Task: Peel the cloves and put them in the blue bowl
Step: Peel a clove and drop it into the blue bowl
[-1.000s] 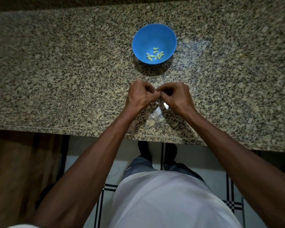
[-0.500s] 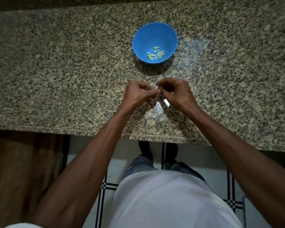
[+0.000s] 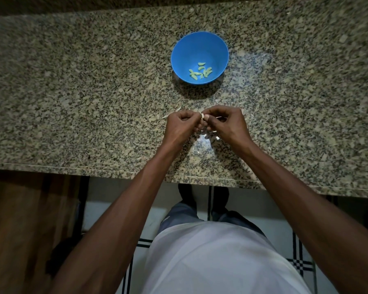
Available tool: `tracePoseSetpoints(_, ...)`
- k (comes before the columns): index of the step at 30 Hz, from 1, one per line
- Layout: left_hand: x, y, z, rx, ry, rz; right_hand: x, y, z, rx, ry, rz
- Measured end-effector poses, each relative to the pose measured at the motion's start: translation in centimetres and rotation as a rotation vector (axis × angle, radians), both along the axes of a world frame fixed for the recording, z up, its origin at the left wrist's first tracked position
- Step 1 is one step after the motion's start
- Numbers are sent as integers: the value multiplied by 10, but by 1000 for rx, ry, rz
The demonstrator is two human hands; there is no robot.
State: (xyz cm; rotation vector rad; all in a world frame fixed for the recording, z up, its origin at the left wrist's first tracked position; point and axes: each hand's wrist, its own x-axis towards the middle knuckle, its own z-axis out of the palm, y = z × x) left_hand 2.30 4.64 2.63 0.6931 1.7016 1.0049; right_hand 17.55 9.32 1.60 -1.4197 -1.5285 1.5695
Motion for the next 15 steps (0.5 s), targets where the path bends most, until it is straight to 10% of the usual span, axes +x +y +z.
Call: tracePoseSetpoints(15, -5, -6, -2, 25, 25, -35, 7, 12, 13, -382, 216, 35)
